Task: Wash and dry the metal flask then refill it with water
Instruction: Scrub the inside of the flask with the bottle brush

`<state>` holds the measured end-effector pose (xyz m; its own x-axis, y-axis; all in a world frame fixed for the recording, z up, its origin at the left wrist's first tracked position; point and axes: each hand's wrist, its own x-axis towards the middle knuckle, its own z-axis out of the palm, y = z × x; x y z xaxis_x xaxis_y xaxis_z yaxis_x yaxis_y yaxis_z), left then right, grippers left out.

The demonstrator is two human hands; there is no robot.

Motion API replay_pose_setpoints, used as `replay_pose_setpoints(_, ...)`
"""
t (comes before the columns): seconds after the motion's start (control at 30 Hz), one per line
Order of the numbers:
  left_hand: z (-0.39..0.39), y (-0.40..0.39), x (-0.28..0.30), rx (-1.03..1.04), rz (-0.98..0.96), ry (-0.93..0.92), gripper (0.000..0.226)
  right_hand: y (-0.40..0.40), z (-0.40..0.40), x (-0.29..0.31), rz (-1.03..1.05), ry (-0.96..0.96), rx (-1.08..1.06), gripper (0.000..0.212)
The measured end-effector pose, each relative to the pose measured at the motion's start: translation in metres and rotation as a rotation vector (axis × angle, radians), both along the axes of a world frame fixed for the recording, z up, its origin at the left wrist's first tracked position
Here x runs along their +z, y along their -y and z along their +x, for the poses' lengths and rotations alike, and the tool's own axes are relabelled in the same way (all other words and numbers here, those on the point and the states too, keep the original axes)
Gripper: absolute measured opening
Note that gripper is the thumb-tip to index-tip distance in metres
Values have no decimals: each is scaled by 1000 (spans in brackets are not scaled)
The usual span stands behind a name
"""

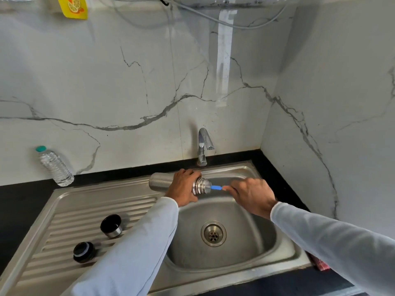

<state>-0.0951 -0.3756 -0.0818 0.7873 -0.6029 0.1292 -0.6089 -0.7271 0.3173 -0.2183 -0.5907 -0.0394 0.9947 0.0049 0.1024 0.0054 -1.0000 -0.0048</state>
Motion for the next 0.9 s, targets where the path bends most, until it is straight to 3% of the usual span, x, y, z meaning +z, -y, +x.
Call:
replay_pose_setpoints(0.07,1,-3,-3,-15,12,8,80,-7,8,11,582,-397,-247,55)
replay_pose_setpoints(0.13,0,-7,-5,-24,5,-4,81,-7,13,19,897,-611,-326,52)
replay_pose_setpoints(0.17,0,-9,-4,-17,-2,-15,82,-7,15,22,892,-605,-305,52)
replay_pose_setpoints(0.23,2,-12,-5,4,-11,-28,83,-10,14,22,658,-460,-182,52)
replay_pose_setpoints(0.3,3,-15,-5,23,-39,-43,82,-14,9,18,377,-226,-55,42)
replay_pose_setpoints(0.4,3,-15,-5,42,-107,-90,79,-13,4,-2,-264,273,178,22)
replay_pose_setpoints(0.47,2,-13,-6,61,-157,-114,78,-8,1,-12,-424,445,302,18)
replay_pose_setpoints(0.53,2,-12,-8,51,-158,-94,78,1,1,-16,-386,415,344,29)
replay_pose_setpoints(0.6,2,-8,-12,31,-126,-60,78,-4,0,-11,-229,203,233,41)
replay_pose_setpoints(0.63,1,-7,-13,24,-108,-51,78,-7,1,-4,-28,20,96,43)
replay_pose_setpoints(0.7,-1,-1,-13,2,-69,-18,74,-4,11,9,661,-416,-163,45)
replay_pose_setpoints(0.73,-1,3,-13,-6,-57,-8,73,3,17,15,890,-594,-252,45)
replay_pose_setpoints(0.77,-2,8,-14,1,-49,-15,75,12,23,18,985,-680,-274,47)
replay_pose_setpoints(0.83,0,13,-12,18,-33,-9,79,24,27,24,871,-634,-202,50)
replay_pose_setpoints(0.9,2,19,-9,39,-2,12,81,32,24,18,528,-379,-41,44)
